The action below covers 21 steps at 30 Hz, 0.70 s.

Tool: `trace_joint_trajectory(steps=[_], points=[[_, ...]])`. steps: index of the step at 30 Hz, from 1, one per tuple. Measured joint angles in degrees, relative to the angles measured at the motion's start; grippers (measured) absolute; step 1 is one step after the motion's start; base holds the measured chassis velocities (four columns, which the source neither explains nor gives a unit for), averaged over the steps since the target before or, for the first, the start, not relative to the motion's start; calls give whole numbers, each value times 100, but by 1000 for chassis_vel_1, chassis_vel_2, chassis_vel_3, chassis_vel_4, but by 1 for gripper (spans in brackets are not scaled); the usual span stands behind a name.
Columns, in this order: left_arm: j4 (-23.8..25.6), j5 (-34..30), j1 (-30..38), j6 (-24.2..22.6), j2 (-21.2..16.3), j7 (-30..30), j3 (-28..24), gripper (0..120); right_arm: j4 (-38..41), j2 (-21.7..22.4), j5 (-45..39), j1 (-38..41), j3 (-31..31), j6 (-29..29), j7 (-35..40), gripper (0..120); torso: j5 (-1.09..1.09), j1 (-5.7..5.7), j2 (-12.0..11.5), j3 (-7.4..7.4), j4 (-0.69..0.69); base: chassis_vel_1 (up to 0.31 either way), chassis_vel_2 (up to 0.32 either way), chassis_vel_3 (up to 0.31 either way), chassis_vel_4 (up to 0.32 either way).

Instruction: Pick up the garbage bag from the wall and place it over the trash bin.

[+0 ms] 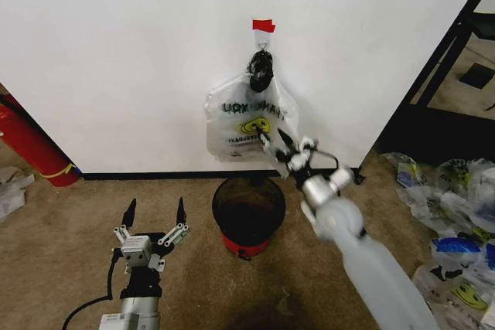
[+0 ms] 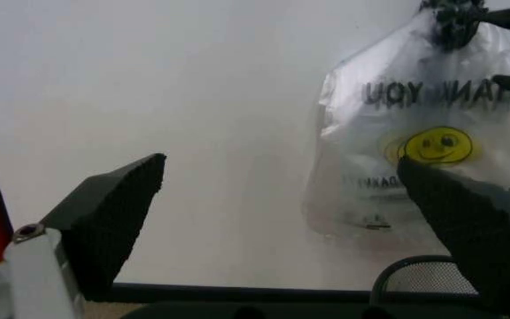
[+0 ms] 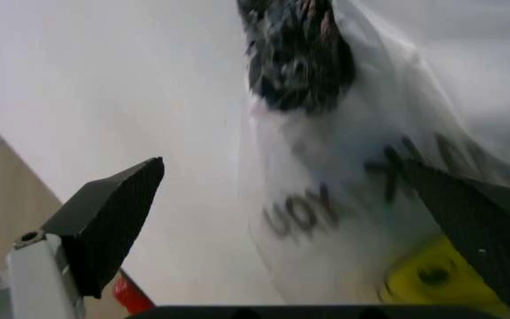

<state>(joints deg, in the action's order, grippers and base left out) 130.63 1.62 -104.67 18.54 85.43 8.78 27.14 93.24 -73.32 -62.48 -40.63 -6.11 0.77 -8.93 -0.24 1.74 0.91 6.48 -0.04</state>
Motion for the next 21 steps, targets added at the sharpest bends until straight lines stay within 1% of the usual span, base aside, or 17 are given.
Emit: trace_joint_trajectory(steps=[1, 4, 8, 12, 21], points=[[0, 0, 0, 0, 0, 0, 0, 100, 0, 0, 0, 0, 0, 0, 0, 100, 0, 0, 0, 0, 0, 0, 0, 0, 0], [21, 2, -5, 6, 26, 3, 51, 100, -478, -250, -66, 425, 128, 5, 13, 100, 0, 0, 0, 0, -1, 0, 0, 0, 0], [45, -8, -4, 8, 65, 5, 80, 100, -761, -511, -38, 673, 223, -6, 9, 100, 0, 0, 0, 0, 0, 0, 0, 0, 0], [66, -8, -10, 10, 103, 5, 83, 100, -729, -569, -36, 707, 203, -21, 25, 100, 0, -1, 1, -1, -2, 0, 0, 0, 0], [30, 21, -10, 22, 77, 5, 33, 100, -553, -501, 30, 700, 134, -33, 99, 100, 0, -1, 1, -1, -1, 0, 0, 0, 0]])
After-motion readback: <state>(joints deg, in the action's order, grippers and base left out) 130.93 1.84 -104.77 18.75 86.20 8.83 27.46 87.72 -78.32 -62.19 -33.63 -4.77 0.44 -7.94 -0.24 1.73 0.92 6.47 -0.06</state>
